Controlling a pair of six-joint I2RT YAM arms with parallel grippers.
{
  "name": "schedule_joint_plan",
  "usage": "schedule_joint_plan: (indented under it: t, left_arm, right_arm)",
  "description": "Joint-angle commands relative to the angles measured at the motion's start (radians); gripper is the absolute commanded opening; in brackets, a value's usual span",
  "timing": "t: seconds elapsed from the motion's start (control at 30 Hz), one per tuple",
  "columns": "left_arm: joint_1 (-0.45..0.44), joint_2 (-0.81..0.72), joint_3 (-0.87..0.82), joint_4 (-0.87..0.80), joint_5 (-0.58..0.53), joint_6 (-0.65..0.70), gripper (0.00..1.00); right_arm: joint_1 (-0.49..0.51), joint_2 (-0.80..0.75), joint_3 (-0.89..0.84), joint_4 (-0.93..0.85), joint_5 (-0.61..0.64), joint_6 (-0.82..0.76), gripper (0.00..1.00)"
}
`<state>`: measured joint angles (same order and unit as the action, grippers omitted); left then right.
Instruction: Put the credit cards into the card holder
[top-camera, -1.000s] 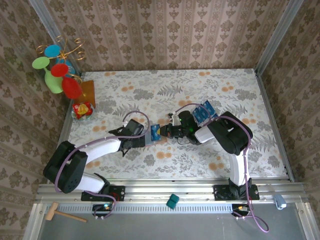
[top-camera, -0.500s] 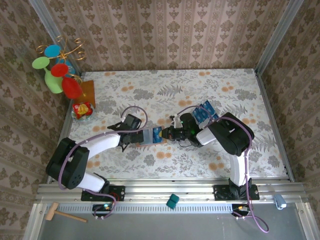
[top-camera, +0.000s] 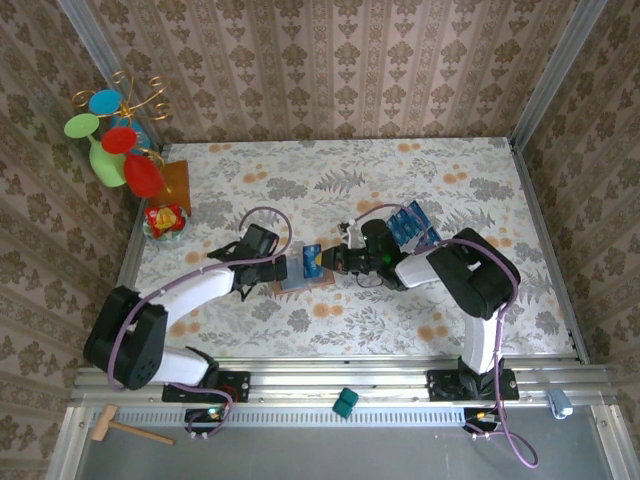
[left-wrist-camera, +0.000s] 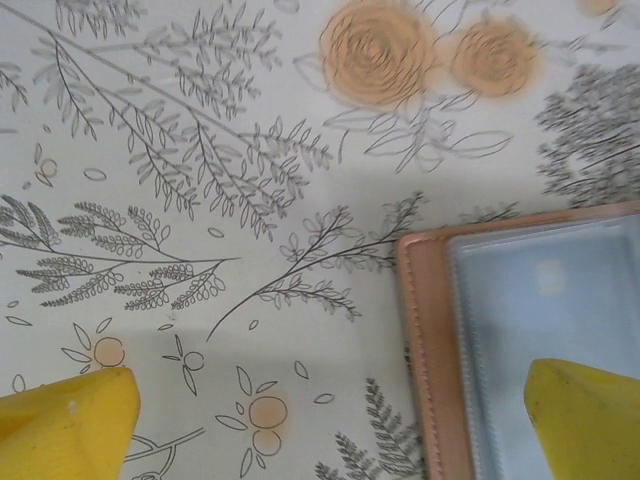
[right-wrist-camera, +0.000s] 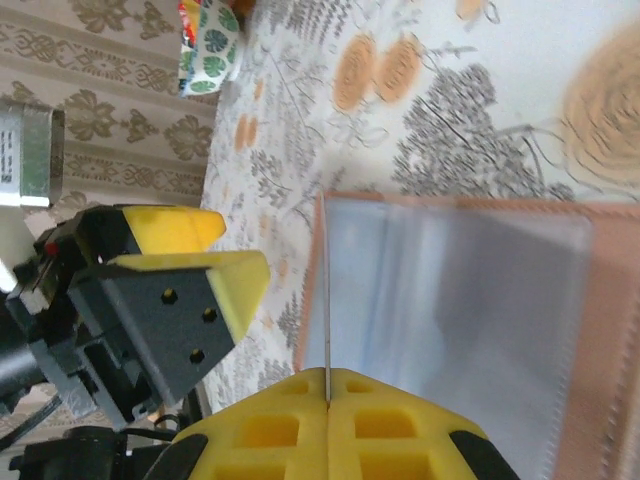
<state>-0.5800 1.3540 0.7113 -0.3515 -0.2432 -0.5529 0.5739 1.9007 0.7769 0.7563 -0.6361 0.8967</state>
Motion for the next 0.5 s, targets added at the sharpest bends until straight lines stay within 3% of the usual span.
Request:
schedule_joint_plan:
  t: [0.0,0.47]
  left_arm:
    - [-0.025,-0.045,-0.026,-0.024,0.015,-0.021,1.0]
    - [-0.084,0.025,-0.072,0.002,-0.036,-0.08,1.0]
  right_arm:
    - [0.003,-0.036,0.039,-0.046,0.003,-0.017,0.0]
    - [-0.008,0.017,0.04,-0.021,-0.019,-0.026,0.0]
